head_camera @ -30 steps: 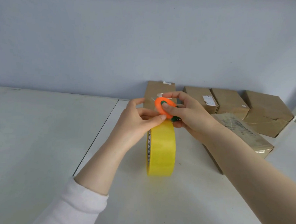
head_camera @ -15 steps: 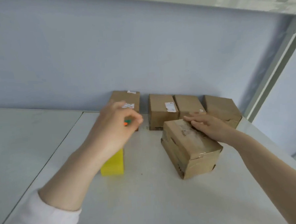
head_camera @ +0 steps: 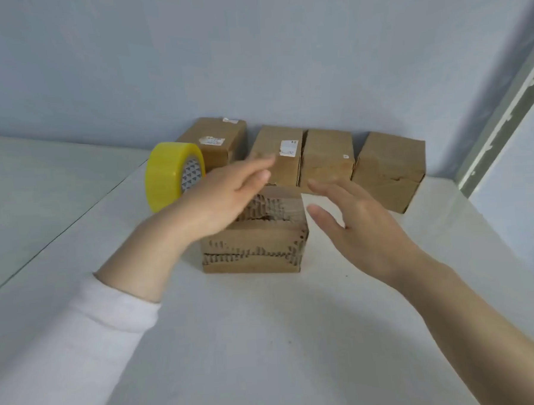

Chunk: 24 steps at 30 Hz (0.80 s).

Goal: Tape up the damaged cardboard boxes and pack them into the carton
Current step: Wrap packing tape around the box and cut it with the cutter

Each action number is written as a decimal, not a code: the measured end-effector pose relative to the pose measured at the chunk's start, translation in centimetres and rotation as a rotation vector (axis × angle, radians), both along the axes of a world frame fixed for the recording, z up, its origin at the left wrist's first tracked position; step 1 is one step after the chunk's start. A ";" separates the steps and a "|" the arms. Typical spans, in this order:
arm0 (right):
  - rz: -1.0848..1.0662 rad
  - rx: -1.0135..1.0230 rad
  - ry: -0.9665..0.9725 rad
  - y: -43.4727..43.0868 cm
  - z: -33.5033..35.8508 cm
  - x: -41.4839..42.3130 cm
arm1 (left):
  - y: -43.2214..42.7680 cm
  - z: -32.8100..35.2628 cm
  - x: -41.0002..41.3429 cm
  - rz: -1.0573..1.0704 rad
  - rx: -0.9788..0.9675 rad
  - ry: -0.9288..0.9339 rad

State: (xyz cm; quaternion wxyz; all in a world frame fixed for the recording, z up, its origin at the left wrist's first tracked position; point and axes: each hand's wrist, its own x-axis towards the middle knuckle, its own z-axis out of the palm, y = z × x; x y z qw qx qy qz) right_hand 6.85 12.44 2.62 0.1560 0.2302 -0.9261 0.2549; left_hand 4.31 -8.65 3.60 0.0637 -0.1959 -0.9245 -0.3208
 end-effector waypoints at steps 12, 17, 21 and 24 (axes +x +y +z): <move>0.178 0.431 -0.206 -5.8 0.3 -4.6 | -1.0 0.2 -1.1 0.113 -0.403 -0.236; 0.163 0.439 -0.247 -7.0 -0.7 -4.8 | -0.6 -1.2 -1.5 0.115 -0.376 -0.224; 0.152 0.395 -0.346 -7.2 0.4 -6.1 | -1.6 -0.9 -2.5 0.115 -0.116 -0.239; 0.091 0.428 -0.237 -7.4 -1.3 -5.7 | -1.6 -2.8 -1.7 0.089 0.151 -0.141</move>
